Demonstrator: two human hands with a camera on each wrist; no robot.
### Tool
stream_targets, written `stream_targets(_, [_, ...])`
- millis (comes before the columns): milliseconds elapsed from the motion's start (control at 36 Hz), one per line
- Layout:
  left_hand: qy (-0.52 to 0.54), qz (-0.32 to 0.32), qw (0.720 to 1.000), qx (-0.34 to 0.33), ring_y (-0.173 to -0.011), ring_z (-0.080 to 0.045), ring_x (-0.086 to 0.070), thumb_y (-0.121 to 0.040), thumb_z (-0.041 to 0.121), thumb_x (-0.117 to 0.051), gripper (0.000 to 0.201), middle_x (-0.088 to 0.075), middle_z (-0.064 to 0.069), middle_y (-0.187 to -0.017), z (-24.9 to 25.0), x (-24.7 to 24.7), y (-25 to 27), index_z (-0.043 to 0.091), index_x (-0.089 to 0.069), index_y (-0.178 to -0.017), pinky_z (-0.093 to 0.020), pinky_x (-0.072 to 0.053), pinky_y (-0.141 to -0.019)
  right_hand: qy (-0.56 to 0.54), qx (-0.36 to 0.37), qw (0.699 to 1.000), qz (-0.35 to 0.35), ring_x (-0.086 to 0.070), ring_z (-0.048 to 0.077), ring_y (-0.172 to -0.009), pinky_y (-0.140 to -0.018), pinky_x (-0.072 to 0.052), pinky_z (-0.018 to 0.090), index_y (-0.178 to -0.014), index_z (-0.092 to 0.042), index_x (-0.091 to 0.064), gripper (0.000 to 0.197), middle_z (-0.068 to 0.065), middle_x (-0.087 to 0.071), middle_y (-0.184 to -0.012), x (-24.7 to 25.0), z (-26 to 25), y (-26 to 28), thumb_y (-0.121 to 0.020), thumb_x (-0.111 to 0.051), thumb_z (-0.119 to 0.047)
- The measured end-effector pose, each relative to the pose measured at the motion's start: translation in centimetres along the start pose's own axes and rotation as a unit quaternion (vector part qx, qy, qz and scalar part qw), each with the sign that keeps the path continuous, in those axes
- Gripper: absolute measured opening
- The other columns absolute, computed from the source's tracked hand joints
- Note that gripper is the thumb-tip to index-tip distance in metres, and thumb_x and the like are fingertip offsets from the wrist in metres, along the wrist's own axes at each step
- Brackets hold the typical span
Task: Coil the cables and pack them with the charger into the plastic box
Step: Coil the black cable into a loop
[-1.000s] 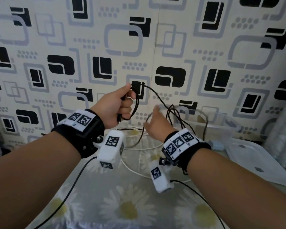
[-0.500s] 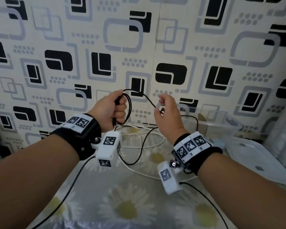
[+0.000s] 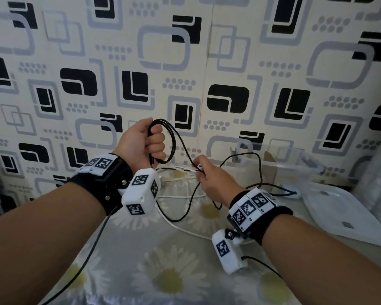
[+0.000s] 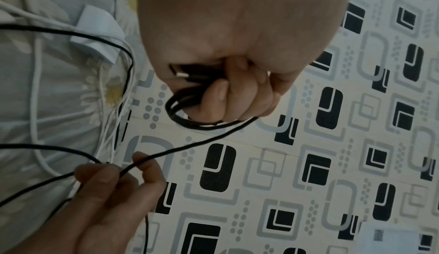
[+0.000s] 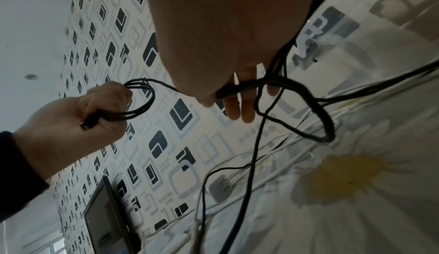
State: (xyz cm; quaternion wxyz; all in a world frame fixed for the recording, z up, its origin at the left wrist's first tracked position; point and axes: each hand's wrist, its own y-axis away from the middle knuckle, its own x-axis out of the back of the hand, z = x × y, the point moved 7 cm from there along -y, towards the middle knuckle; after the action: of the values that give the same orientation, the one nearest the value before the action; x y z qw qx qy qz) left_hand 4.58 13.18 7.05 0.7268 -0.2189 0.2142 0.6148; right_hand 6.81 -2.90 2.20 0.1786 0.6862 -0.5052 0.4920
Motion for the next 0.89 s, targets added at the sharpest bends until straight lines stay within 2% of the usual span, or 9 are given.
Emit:
stream_targets(111, [0.034,-0.007,0.999,-0.007,-0.038,-0.009,-0.010,-0.096,0.037,-0.033,0.039,-0.021,0.008,-0.044,0.0,0.1,-0.2,0.021,-0.038,-0.061,-0.020,-0.018,-0.039,0.002,0.007,0.998,-0.054,-0.044,0.007,-0.067,-0.073,-0.034,0.030,-0.135,-0.029,-0.036,0.033,-0.013,-0.042,-0.080,-0.8,-0.5,0.4,-0.102,-0.039,-0.026])
stream_targets(222, [0.052,-0.005,0.998,-0.017,-0.032,-0.007,-0.020,-0.096,0.036,-0.031,0.037,-0.022,0.008,-0.043,0.0,0.5,-0.5,0.021,-0.037,-0.063,-0.019,-0.018,-0.040,0.035,0.022,0.994,-0.100,-0.050,0.016,-0.084,-0.077,-0.037,0.030,-0.149,-0.038,-0.021,0.053,-0.002,-0.051,-0.102,-1.4,-1.0,0.7,-0.101,-0.042,-0.027])
stream_targets(306, [0.059,0.005,0.998,-0.033,-0.032,-0.007,-0.019,-0.093,0.033,-0.035,0.033,-0.021,0.009,-0.046,-0.2,0.8,-0.7,0.021,-0.039,-0.063,-0.019,-0.019,-0.040,0.064,0.046,0.989,-0.123,-0.049,0.011,-0.080,-0.075,-0.035,0.026,-0.151,-0.040,-0.017,0.059,-0.004,-0.050,-0.104,-1.6,-1.8,1.1,-0.100,-0.039,-0.018])
stream_targets(361, [0.057,0.007,0.997,-0.048,-0.033,-0.007,-0.019,-0.083,0.028,-0.043,0.022,-0.020,0.009,-0.047,-0.2,0.7,-0.8,0.021,-0.040,-0.063,-0.019,-0.020,-0.040,0.082,0.069,0.986,-0.131,-0.053,0.018,-0.105,-0.086,-0.038,0.025,-0.151,-0.039,-0.016,0.062,0.000,-0.053,-0.128,-1.8,-2.4,1.2,-0.099,-0.038,-0.014])
stream_targets(444, [0.056,-0.005,0.997,-0.054,-0.034,-0.007,-0.018,-0.074,0.026,-0.047,0.013,-0.022,0.009,-0.047,-0.4,0.3,-0.9,0.020,-0.040,-0.065,-0.019,-0.022,-0.040,0.127,0.097,0.978,-0.138,-0.038,0.020,-0.135,-0.102,-0.032,0.027,-0.152,-0.039,-0.013,0.065,-0.001,-0.036,-0.153,-2.2,-3.0,1.5,-0.098,-0.037,-0.012])
stream_targets(500, [0.060,-0.010,0.997,-0.047,-0.034,-0.007,-0.019,-0.079,0.023,-0.044,0.013,-0.023,0.009,-0.047,-0.7,0.2,-1.0,0.020,-0.040,-0.067,-0.018,-0.023,-0.039,0.154,0.114,0.973,-0.127,-0.037,0.021,-0.134,-0.101,-0.032,0.028,-0.152,-0.039,-0.013,0.067,0.001,-0.036,-0.152,-2.1,-3.3,1.6,-0.096,-0.038,-0.010])
stream_targets(667, [0.048,0.011,0.999,-0.021,-0.038,-0.006,-0.022,-0.098,0.025,-0.033,0.029,-0.026,0.009,-0.052,-1.7,-0.2,-1.4,0.018,-0.043,-0.072,-0.019,-0.029,-0.041,0.211,0.140,0.963,-0.094,-0.047,0.028,-0.116,-0.078,-0.028,0.028,-0.151,-0.039,-0.015,0.068,0.007,-0.046,-0.133,-2.0,-3.5,1.7,-0.094,-0.039,-0.010])
stream_targets(778, [0.044,-0.014,0.999,0.022,-0.037,-0.005,-0.024,-0.099,0.026,-0.034,0.028,-0.028,0.009,-0.050,-2.2,-0.7,-1.2,0.019,-0.044,-0.073,-0.017,-0.029,-0.039,0.240,0.121,0.959,-0.094,-0.048,0.029,-0.112,-0.078,-0.031,0.031,-0.151,-0.038,-0.016,0.065,0.008,-0.047,-0.126,-2.0,-3.1,1.6,-0.096,-0.038,-0.011])
stream_targets(889, [0.033,-0.053,0.997,0.055,-0.033,-0.005,-0.024,-0.086,0.025,-0.043,0.015,-0.027,0.009,-0.047,-2.1,-1.5,-0.7,0.018,-0.047,-0.073,-0.015,-0.022,-0.040,0.270,0.066,0.955,-0.104,-0.047,0.032,-0.114,-0.084,-0.038,0.037,-0.152,-0.035,-0.009,0.069,0.010,-0.044,-0.128,-2.1,-1.7,1.1,-0.094,-0.037,-0.009])
